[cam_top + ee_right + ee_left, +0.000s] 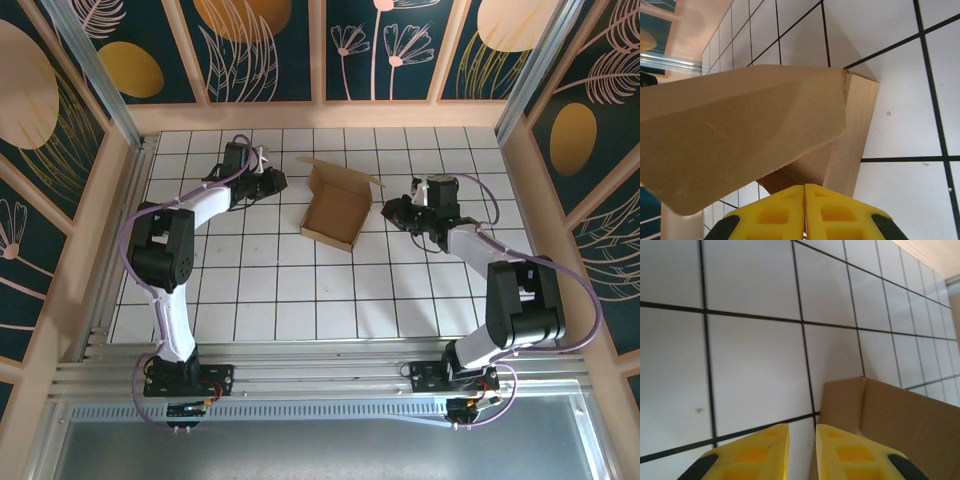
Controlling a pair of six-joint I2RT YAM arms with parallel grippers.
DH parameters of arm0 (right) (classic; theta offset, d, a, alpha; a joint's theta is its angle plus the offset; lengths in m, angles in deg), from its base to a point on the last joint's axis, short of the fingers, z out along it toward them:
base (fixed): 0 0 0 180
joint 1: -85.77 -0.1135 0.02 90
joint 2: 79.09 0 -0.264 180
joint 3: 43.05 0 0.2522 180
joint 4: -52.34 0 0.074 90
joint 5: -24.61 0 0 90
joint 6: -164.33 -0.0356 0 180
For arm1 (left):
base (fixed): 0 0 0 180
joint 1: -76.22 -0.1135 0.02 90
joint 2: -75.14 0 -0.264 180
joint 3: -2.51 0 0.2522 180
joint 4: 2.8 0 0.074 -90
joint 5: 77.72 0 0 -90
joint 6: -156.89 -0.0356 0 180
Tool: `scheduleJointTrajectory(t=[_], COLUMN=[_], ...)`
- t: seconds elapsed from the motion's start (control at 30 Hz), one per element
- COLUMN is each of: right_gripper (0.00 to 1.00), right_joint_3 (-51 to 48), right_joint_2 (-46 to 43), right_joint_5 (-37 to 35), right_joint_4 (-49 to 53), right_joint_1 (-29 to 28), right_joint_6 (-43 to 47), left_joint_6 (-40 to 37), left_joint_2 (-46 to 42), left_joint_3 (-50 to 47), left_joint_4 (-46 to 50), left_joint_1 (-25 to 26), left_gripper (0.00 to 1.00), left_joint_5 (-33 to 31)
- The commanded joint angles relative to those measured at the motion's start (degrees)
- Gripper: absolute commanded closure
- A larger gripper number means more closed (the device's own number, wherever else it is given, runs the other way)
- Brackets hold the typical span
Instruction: Fold the paper box
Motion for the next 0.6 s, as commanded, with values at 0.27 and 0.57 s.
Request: scheduleJointTrajectory(t=[0.27,0.57], right_gripper=[0.91,0.93], right_joint_3=[3.97,6.27], right_joint_2=[4.95,7.99], right_joint_5=[-0.79,-1.51], right_joint_4=[-6.32,-6.59], right_joint_1=[-2.4,-4.55], right_joint_6=[0.62,1.22], left_joint_6=[-0.91,-1.84], left_joint_2=[5.87,6.98], left_joint_3=[6.05,6.96], left_joint_4=[-2.08,-1.32], left_joint_1=[0.96,1.86], left_gripper=[0.81,0.81], left_joint_5=[12.73,12.87])
